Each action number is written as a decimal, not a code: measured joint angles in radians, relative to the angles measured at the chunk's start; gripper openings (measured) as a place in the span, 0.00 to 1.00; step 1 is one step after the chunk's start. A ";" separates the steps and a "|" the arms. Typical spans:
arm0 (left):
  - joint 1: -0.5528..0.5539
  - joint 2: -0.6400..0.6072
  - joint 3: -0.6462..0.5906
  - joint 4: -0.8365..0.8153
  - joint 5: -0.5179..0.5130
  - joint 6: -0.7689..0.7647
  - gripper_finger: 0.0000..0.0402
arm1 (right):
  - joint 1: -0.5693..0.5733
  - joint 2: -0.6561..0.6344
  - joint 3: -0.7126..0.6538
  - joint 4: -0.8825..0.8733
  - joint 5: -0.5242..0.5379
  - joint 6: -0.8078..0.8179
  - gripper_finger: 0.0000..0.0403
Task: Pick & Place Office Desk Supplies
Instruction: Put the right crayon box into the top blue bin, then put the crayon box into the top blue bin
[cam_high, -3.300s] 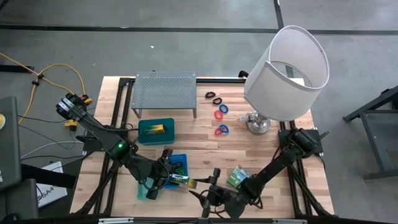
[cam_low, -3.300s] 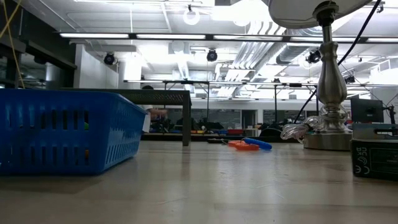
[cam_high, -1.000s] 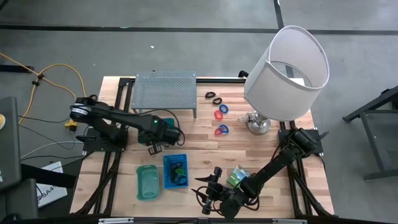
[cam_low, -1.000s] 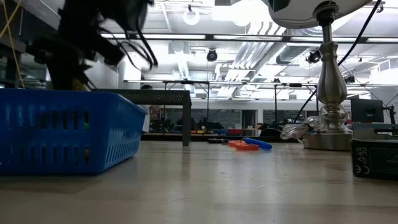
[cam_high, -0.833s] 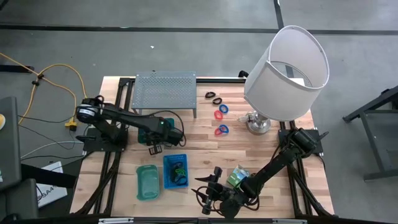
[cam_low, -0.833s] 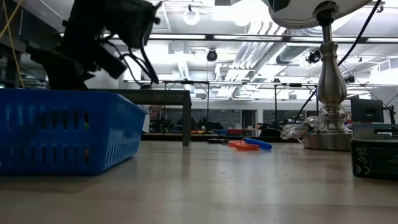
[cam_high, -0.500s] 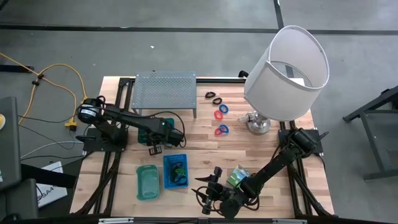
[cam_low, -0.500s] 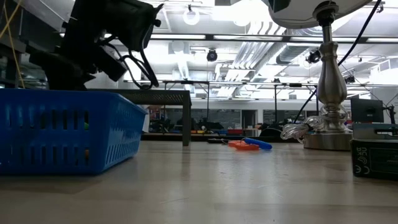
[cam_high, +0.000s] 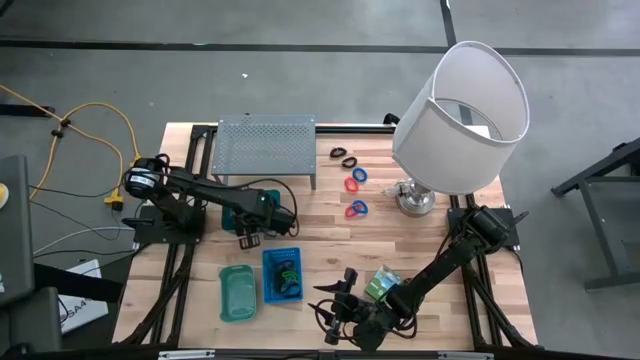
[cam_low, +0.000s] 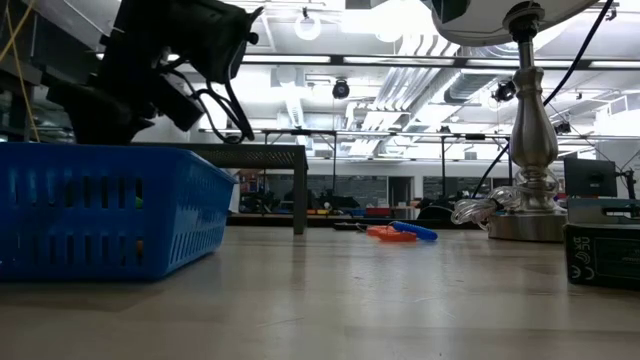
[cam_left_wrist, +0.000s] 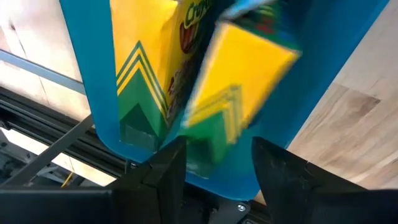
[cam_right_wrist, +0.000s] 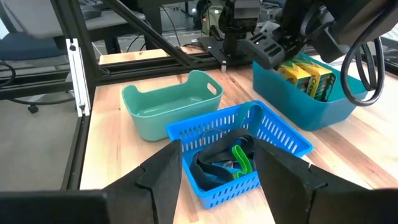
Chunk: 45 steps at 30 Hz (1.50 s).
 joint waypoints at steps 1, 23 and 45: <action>0.000 0.000 0.000 -0.008 -0.001 0.000 0.43 | 0.000 0.000 0.000 0.000 0.000 0.000 0.47; -0.249 -0.026 0.276 0.050 -0.094 -0.077 0.43 | -0.003 0.000 0.000 -0.023 -0.022 -0.002 0.47; -0.694 -0.026 0.279 0.220 -0.313 -0.373 0.44 | -0.003 0.000 0.000 -0.057 -0.026 -0.033 0.47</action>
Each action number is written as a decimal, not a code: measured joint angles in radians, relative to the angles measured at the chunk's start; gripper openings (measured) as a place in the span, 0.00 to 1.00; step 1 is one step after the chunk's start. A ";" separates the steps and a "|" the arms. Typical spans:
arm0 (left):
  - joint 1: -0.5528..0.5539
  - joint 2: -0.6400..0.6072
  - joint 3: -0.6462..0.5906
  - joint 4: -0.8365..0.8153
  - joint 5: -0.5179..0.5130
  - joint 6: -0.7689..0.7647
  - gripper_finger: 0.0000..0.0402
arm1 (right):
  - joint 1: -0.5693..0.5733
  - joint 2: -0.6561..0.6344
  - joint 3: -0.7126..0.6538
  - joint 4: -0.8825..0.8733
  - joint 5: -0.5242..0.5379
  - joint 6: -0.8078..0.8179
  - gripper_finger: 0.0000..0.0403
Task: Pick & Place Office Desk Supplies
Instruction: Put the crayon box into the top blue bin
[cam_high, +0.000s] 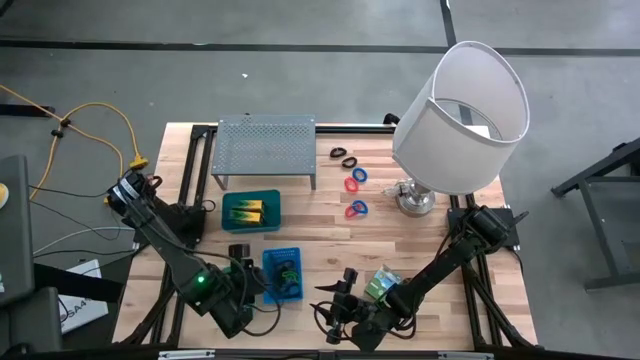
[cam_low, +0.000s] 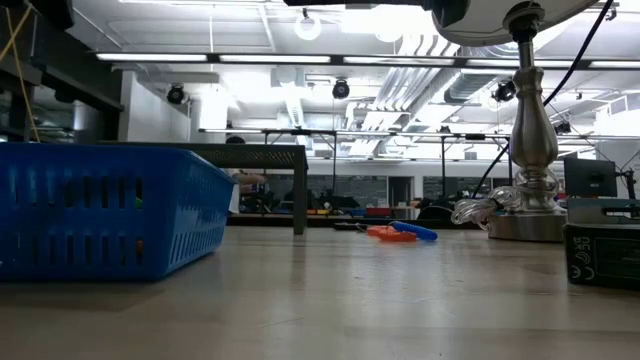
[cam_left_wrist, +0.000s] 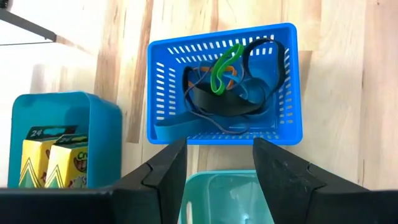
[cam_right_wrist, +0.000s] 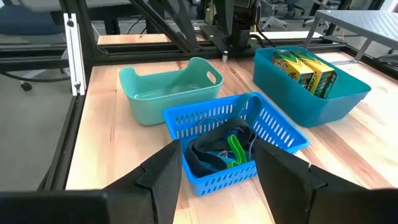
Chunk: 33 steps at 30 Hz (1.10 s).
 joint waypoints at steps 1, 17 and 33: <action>0.000 0.000 0.000 0.000 0.000 0.000 0.44 | 0.000 0.000 0.000 -0.007 -0.003 0.000 0.47; 0.002 0.000 0.000 0.122 0.001 0.030 0.43 | 0.010 -0.092 0.000 -0.521 -0.057 0.290 0.47; 0.078 0.175 -0.001 0.558 0.005 0.325 0.43 | 0.117 -0.113 0.000 -1.138 -0.175 0.970 0.41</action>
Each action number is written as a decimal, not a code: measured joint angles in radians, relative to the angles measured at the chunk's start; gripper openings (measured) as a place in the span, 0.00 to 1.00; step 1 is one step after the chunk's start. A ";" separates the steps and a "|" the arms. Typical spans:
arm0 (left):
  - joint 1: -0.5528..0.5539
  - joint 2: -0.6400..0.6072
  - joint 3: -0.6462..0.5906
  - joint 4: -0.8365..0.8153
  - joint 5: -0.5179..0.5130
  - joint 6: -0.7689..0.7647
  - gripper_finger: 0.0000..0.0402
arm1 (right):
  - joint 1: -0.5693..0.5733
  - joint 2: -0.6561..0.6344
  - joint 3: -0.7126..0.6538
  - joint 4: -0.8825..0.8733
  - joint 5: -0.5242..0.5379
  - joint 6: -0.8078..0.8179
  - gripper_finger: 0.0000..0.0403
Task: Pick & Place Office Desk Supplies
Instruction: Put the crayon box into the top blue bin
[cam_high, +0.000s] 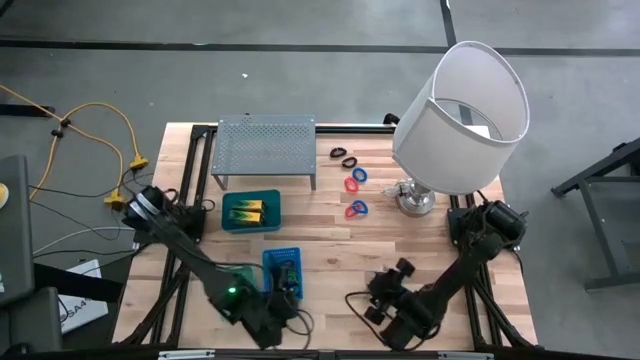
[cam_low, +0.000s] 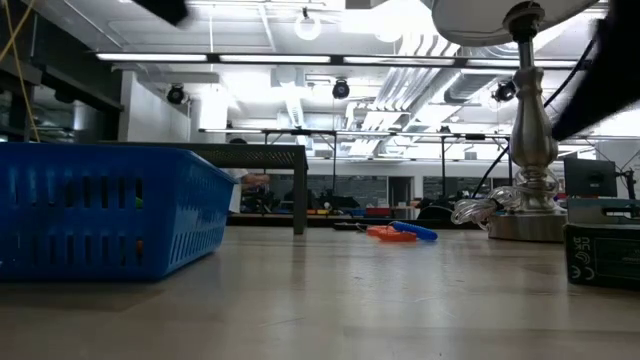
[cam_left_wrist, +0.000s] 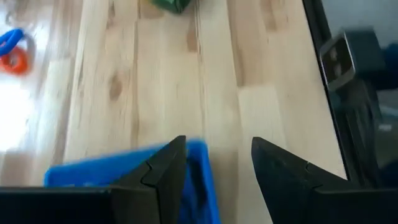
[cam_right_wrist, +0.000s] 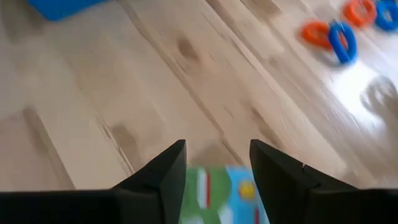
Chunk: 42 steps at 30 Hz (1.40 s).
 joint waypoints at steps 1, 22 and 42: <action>0.013 0.015 0.000 0.034 0.000 0.012 0.43 | 0.009 0.000 0.000 -0.028 -0.017 0.036 0.40; 0.171 0.190 0.000 0.615 0.026 0.282 0.43 | 0.190 0.002 -0.046 -0.321 -0.125 0.514 0.36; 0.184 0.203 0.000 0.627 0.033 0.295 0.43 | 0.237 0.002 -0.290 -0.148 -0.088 0.784 0.36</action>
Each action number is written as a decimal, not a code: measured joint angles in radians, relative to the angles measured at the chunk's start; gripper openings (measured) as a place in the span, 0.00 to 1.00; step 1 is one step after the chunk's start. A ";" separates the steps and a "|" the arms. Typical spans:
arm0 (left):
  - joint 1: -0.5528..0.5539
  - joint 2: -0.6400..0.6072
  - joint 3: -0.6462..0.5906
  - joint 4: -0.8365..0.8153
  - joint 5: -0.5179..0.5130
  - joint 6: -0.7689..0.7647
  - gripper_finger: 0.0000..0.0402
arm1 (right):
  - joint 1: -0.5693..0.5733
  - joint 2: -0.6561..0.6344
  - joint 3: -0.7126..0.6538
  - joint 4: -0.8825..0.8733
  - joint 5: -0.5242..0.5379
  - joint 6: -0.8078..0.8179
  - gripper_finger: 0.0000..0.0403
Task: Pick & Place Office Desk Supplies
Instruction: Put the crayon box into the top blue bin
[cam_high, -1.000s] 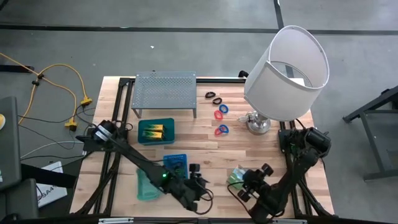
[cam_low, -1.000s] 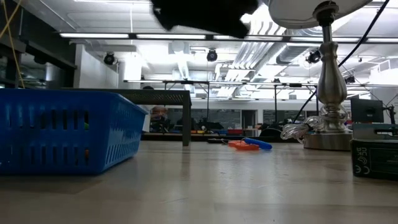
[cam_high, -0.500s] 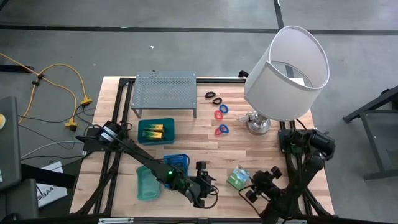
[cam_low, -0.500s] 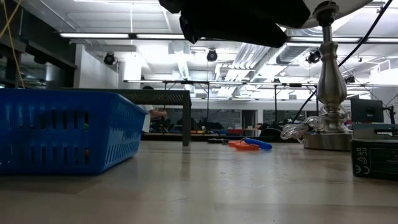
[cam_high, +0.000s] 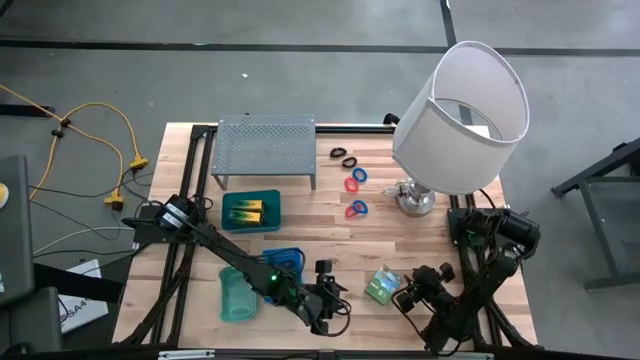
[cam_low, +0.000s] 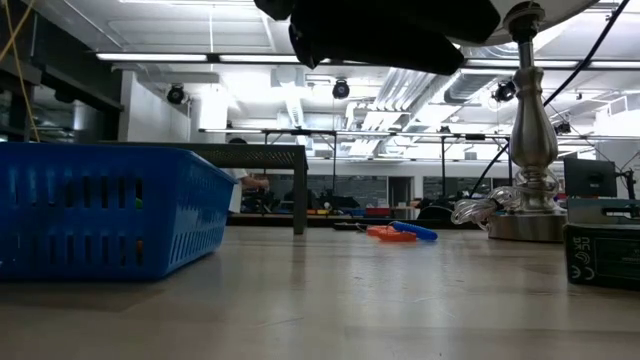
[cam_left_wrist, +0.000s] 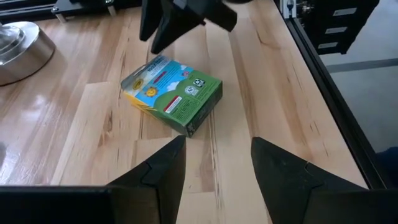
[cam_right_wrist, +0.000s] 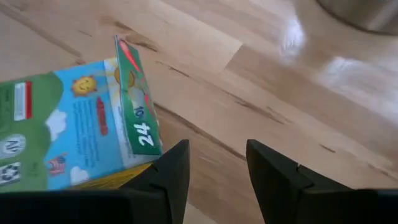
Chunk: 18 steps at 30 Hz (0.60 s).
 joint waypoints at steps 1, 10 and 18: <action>0.000 0.000 0.000 0.000 0.000 0.000 0.43 | 0.000 0.000 -0.011 0.019 0.003 0.000 0.36; 0.000 0.000 0.000 0.000 0.002 0.000 0.43 | 0.000 0.000 -0.039 0.200 0.042 -0.027 0.36; -0.010 0.000 0.000 -0.001 0.003 -0.014 0.43 | -0.036 0.000 -0.039 0.340 0.119 -0.133 0.36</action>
